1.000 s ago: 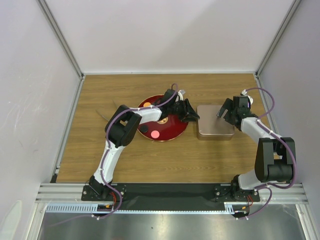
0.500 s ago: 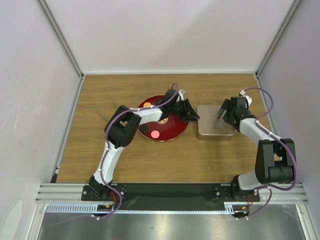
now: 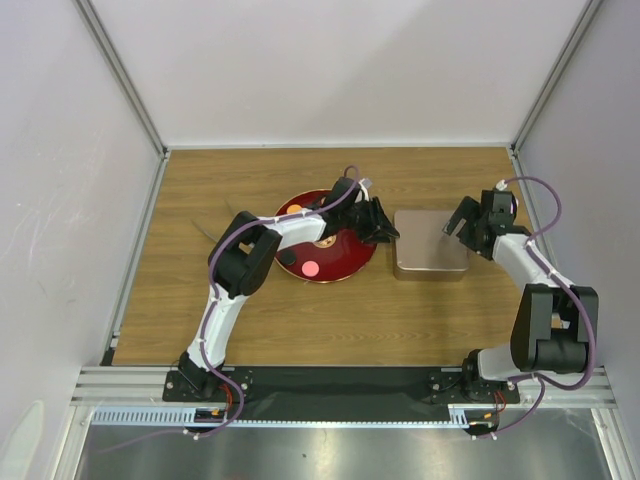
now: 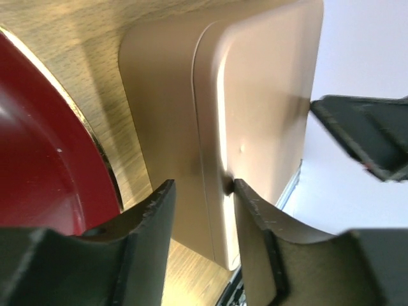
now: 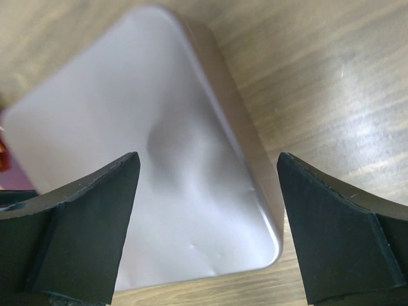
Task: Pack the cookies
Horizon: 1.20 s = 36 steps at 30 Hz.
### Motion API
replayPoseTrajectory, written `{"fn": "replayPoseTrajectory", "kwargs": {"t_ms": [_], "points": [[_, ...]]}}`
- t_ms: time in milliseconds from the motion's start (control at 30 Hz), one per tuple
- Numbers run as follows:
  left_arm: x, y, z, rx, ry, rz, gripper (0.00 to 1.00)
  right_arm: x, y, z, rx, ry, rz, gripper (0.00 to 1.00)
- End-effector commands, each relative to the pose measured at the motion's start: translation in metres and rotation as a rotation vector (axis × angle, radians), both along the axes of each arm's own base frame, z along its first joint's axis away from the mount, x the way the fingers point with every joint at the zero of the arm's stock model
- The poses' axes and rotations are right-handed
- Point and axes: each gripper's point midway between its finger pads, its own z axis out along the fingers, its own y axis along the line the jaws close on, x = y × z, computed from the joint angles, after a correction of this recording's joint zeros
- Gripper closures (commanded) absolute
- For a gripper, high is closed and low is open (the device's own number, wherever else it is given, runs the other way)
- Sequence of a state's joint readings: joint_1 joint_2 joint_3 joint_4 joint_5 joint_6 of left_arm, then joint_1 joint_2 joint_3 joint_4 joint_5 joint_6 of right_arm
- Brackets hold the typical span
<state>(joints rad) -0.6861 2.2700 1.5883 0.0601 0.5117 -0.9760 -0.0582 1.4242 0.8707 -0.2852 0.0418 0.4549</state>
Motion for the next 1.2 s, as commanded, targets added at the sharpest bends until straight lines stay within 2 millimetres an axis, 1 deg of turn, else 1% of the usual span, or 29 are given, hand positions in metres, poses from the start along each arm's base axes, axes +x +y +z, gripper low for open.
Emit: {"fn": "replayPoseTrajectory", "kwargs": {"t_ms": [0,133,167,200,267,300,333,400,433,467,533,567,600,633,667,700,733,767,833,867,900,933,967,1000,1033,1067,1100,1133,1167], "points": [[-0.004,0.005,0.005,0.086,-0.044,-0.01,0.52,0.017,0.001,0.041,0.01,-0.089,0.016,0.05],[0.001,0.002,0.025,0.072,-0.1,-0.027,0.45,0.019,0.0,0.058,0.013,-0.119,0.015,0.05],[0.003,0.001,0.033,0.073,-0.126,-0.033,0.44,0.019,0.0,0.061,0.012,-0.122,0.015,0.05],[0.004,0.0,0.039,0.071,-0.141,-0.038,0.43,0.018,0.0,0.07,0.011,-0.141,0.015,0.05],[0.006,0.001,0.057,0.072,-0.178,-0.047,0.43,0.015,0.001,0.079,0.01,-0.155,0.015,0.05],[0.008,0.002,0.063,0.072,-0.195,-0.045,0.43,0.012,0.001,0.089,0.006,-0.181,0.018,0.05],[0.008,0.003,0.079,0.061,-0.225,-0.041,0.42,0.01,0.005,0.095,0.022,-0.196,0.037,0.05],[0.006,0.007,0.091,0.072,-0.262,-0.039,0.41,0.005,0.01,0.105,0.036,-0.221,0.052,0.05],[0.004,0.01,0.097,0.079,-0.277,-0.038,0.41,0.0,0.012,0.115,0.041,-0.249,0.058,0.05],[0.0,0.016,0.115,0.078,-0.329,-0.043,0.4,-0.003,0.016,0.12,0.056,-0.259,0.069,0.04],[-0.006,0.026,0.129,0.108,-0.386,-0.035,0.39,-0.011,0.022,0.138,0.072,-0.309,0.09,0.04],[-0.017,0.036,0.142,0.106,-0.411,-0.035,0.39,-0.015,0.026,0.145,0.078,-0.329,0.104,0.0],[-0.023,0.043,0.152,0.105,-0.436,-0.034,0.38,-0.018,0.029,0.15,0.077,-0.344,0.113,0.0],[-0.027,0.051,0.156,0.119,-0.466,-0.026,0.38,-0.025,0.036,0.161,0.075,-0.376,0.136,0.0],[-0.043,0.068,0.17,0.114,-0.492,-0.021,0.37,-0.028,0.039,0.166,0.072,-0.39,0.146,0.0],[-0.05,0.076,0.175,0.117,-0.513,-0.018,0.37,-0.032,0.04,0.169,0.065,-0.399,0.148,0.0],[-0.057,0.086,0.175,0.133,-0.52,-0.013,0.37,-0.038,0.05,0.172,0.071,-0.401,0.172,0.0],[-0.073,0.106,0.189,0.131,-0.562,0.001,0.36,-0.042,0.054,0.177,0.072,-0.417,0.184,0.0],[-0.092,0.126,0.199,0.124,-0.595,0.016,0.34,-0.05,0.062,0.18,0.071,-0.426,0.211,0.0],[-0.102,0.139,0.181,0.158,-0.583,0.023,0.33,-0.055,0.074,0.181,0.079,-0.431,0.239,0.0],[-0.113,0.154,0.203,0.129,-0.636,0.054,0.32,-0.058,0.077,0.181,0.072,-0.432,0.242,0.0],[-0.117,0.165,0.201,0.154,-0.651,0.072,0.31,-0.062,0.091,0.181,0.083,-0.435,0.274,0.0],[-0.126,0.177,0.184,0.198,-0.622,0.066,0.31,-0.065,0.094,0.181,0.073,-0.442,0.273,0.0],[-0.133,0.186,0.186,0.204,-0.632,0.071,0.3,-0.067,0.094,0.181,0.06,-0.445,0.263,0.0],[-0.142,0.197,0.196,0.196,-0.67,0.083,0.3,-0.069,0.1,0.181,0.06,-0.447,0.277,0.0],[-0.149,0.208,0.186,0.227,-0.66,0.085,0.3,-0.072,0.107,0.181,0.059,-0.45,0.293,0.0],[-0.153,0.215,0.185,0.237,-0.67,0.095,0.29,-0.075,0.111,0.179,0.056,-0.438,0.302,0.0],[-0.16,0.226,0.195,0.23,-0.711,0.114,0.29,-0.076,0.112,0.179,0.05,-0.435,0.303,0.0],[-0.162,0.233,0.191,0.25,-0.72,0.125,0.29,-0.077,0.111,0.178,0.04,-0.433,0.293,0.0]]}}
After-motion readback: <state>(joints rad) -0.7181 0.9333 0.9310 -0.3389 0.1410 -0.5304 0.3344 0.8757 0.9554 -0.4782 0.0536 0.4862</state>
